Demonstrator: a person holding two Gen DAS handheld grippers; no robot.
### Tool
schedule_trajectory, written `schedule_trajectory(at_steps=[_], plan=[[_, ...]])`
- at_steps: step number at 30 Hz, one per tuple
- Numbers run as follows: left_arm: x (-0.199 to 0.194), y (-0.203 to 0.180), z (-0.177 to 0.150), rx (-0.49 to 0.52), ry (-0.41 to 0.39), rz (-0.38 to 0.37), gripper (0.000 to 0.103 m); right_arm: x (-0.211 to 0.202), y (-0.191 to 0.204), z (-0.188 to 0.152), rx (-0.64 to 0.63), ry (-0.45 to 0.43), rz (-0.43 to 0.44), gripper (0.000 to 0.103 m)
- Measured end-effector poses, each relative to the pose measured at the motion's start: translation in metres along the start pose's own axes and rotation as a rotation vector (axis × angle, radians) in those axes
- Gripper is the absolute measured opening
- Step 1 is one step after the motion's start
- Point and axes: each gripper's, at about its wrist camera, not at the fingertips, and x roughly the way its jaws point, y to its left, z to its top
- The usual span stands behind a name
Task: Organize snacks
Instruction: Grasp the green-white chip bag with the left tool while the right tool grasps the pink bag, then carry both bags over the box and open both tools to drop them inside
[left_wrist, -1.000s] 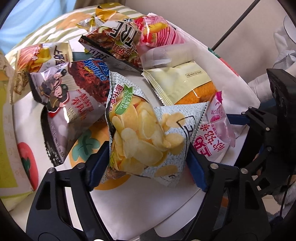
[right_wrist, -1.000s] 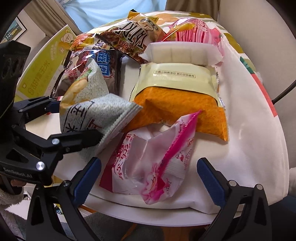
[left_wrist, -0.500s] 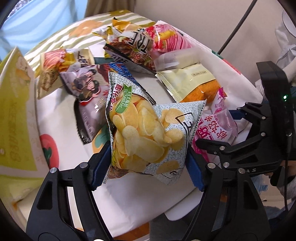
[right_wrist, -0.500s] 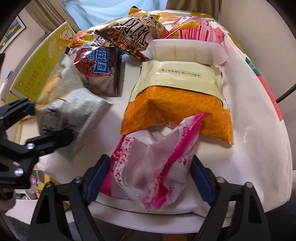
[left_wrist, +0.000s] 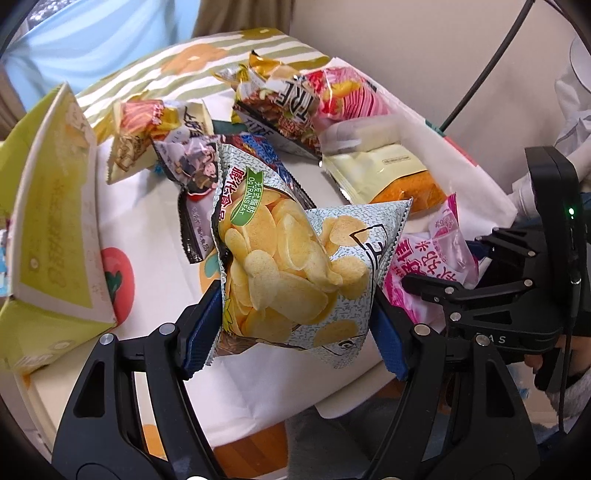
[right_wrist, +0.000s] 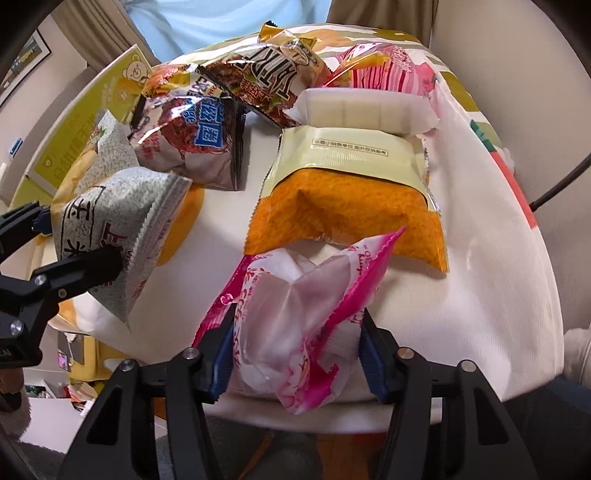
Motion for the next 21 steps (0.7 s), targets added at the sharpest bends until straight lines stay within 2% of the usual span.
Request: schedule_trajectory(at_steps=[9, 21], plan=[[-0.042, -0.003, 0.001, -0.055, -0.073, 0.042, 0.071, -0.038, 0.008, 0.000, -0.007, -0.057, 0.038, 0.053], [-0.096, 0.007, -0.006, -0.176, -0.174, 0.140, 0.072, -0.081, 0.030, 0.012, -0.174, -0.156, 0.084, 0.053]])
